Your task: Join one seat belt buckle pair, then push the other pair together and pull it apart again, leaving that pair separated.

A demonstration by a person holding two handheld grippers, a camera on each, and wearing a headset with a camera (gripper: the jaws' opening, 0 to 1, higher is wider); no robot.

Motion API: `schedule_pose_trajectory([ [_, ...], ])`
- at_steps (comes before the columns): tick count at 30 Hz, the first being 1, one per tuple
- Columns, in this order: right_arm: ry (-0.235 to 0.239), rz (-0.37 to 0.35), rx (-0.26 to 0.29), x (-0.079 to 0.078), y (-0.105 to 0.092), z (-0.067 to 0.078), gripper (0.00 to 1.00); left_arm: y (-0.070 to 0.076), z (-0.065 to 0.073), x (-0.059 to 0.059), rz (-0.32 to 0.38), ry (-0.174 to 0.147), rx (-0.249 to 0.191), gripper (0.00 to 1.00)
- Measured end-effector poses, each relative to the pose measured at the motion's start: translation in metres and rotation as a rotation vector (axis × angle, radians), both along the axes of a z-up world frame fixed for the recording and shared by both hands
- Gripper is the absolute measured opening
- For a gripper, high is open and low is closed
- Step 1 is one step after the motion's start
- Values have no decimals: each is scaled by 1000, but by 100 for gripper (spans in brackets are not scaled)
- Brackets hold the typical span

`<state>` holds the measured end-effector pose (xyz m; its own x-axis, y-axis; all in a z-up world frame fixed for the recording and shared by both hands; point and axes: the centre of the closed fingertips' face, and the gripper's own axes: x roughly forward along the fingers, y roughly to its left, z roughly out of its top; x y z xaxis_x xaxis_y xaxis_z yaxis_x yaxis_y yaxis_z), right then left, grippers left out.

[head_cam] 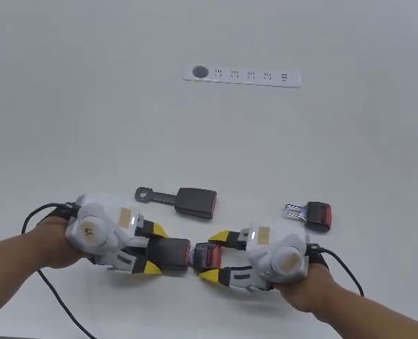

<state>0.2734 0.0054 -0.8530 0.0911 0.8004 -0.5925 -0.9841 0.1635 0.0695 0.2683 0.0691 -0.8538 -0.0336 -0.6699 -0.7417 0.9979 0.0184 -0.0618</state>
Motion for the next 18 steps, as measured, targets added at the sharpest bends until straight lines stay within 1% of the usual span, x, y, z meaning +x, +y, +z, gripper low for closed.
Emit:
schedule_pose_trajectory([
  [1, 0, 0, 1, 0, 0, 0, 35, 0, 0, 0, 4, 3, -5, 33],
  [2, -3, 3, 1, 0, 0, 0, 35, 0, 0, 1, 16, 17, -16, 33],
  [3, -3, 4, 1, 0, 0, 0, 35, 1, 0, 1, 20, 18, -21, 33],
  [5, -33, 24, -10, -1, 1, 0, 35, 0, 0, 1, 22, 19, -28, 33],
  [7, -27, 16, -6, -1, 0, 0, 34, -1, 1, 1, 20, 17, -29, 33],
  [12, -41, 19, -9, -1, 1, 0, 34, -2, 2, 2, 25, 29, -41, 33],
  [14, -89, 55, -37, -1, 0, 0, 34, -3, 2, 2, 20, 27, -40, 33],
  [16, -63, 35, -25, -2, 0, -1, 34, -3, 2, 2, 26, 27, -43, 33],
  [18, -60, 33, -23, -1, 0, 0, 34, -3, 2, 3, 27, 26, -44, 33],
])
